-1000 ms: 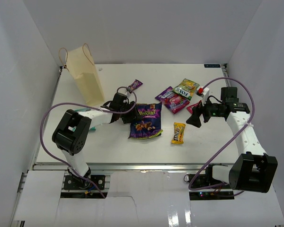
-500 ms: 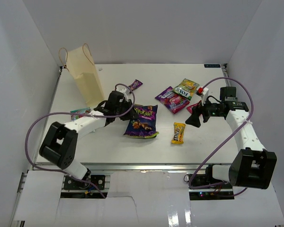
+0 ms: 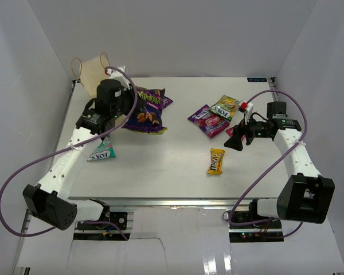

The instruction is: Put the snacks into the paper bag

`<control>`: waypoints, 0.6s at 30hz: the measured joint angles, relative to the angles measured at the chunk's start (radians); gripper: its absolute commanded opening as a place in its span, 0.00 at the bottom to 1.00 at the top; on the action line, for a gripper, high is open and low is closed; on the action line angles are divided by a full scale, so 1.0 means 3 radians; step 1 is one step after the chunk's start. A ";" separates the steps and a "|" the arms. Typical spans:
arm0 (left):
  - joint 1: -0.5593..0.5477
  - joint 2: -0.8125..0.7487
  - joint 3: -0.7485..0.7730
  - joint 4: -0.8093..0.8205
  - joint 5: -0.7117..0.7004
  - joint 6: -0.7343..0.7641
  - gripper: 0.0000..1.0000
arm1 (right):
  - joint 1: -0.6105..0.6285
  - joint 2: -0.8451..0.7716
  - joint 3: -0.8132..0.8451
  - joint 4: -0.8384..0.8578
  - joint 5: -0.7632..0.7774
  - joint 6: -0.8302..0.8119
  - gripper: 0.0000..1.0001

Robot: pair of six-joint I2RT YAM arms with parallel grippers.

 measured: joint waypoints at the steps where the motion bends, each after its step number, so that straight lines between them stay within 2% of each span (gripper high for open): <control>1: 0.0069 0.0008 0.0209 -0.0107 -0.0043 0.0039 0.00 | -0.0001 0.0011 0.0005 0.0000 -0.0009 0.0000 0.92; 8: 0.0636 0.0415 0.1865 -0.0490 -0.0389 0.0313 0.00 | -0.0003 0.0060 0.0008 0.0000 -0.0070 0.0000 0.92; 13: 0.0884 0.0977 0.3026 -0.0607 -0.0655 0.0520 0.00 | -0.0005 0.0070 0.0008 0.0000 -0.0090 -0.0004 0.92; 15: 0.0924 0.1147 0.3291 -0.0580 -0.0732 0.0600 0.00 | -0.0017 0.0071 0.0008 0.0000 -0.0109 -0.0005 0.92; 18: 0.0966 0.1251 0.3361 -0.0473 -0.0847 0.0729 0.00 | -0.0027 0.0071 0.0006 0.0000 -0.0151 -0.0008 0.92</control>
